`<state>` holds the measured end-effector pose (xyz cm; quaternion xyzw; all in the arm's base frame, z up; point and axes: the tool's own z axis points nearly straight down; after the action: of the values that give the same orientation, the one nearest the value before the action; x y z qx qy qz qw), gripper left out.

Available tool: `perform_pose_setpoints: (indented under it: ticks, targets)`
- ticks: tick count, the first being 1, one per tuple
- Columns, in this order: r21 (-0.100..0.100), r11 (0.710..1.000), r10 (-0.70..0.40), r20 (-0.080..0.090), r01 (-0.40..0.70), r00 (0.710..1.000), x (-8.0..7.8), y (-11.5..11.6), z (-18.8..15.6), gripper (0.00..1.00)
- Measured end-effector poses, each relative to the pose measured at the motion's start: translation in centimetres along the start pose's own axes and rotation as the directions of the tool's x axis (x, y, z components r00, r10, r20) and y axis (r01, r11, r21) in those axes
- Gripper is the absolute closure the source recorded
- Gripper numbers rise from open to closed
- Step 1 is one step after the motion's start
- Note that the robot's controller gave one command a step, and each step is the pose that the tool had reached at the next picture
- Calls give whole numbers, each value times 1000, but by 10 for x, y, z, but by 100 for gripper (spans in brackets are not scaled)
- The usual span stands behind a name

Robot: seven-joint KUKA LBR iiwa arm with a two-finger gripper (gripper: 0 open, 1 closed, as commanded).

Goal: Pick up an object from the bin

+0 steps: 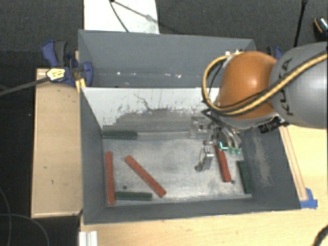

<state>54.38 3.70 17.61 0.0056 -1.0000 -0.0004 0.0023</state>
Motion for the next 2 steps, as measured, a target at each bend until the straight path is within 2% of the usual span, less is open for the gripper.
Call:
perform_pose_setpoints:
  ticks: [1, 2]
  targets:
    - [3, 997, -76, -1, 76, 997, 36, -73, 56, 0]
    - [4, 985, -171, 6, 171, 985, -14, -148, 107, 0]
